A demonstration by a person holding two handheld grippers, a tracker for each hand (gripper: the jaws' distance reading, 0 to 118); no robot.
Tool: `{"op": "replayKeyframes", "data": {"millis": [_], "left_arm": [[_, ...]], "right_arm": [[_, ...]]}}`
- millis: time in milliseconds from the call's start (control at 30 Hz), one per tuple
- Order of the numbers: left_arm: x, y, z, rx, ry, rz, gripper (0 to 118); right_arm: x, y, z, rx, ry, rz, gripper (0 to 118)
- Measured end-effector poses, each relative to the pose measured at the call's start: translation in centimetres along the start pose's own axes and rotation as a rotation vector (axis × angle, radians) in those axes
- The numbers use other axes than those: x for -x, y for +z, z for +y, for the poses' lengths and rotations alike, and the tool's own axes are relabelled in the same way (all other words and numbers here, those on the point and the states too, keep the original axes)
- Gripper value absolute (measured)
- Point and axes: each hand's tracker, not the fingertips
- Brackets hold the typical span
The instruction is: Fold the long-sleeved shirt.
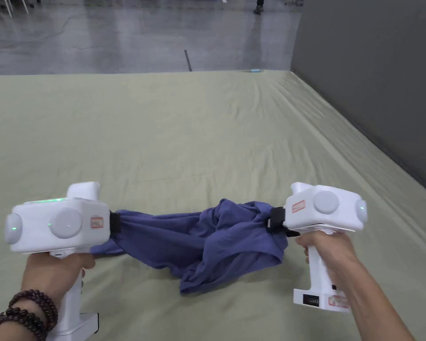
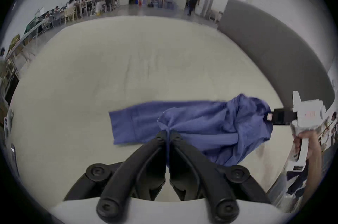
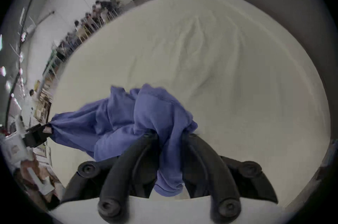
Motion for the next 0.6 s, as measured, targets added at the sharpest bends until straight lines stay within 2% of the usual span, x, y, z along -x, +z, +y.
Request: {"op": "replayKeyframes", "data": {"millis": [167,267,333,433,467,533,600], "left_arm": [[1.9,5.5,4.4,-0.158,0.041,-0.025,0],[2.2,8.8,8.5,-0.244,0.043,-0.047,0],[2.1,10.6,11.6,-0.297,0.016,-0.016,0],[1.9,13.4,16.9,-0.381,-0.026,0.029,0],[2.1,13.9,18.8,-0.392,-0.022,0.018,0],[2.5,15.0,22.7,-0.412,-0.009,0.017,0],[2.5,15.5,26.7,-0.454,-0.056,0.100,0]], "right_arm": [[2.6,5.0,2.6,-0.120,0.053,0.086,24],[5.7,7.6,5.5,-0.227,0.051,0.178,24],[8.4,9.4,7.8,-0.296,0.084,0.214,24],[13.7,12.0,12.1,-0.346,0.238,0.180,24],[15.3,12.7,13.8,-0.363,0.263,0.167,24],[18.1,13.6,17.6,-0.399,0.262,0.166,24],[20.9,14.9,21.4,-0.440,0.252,0.174,24]]}}
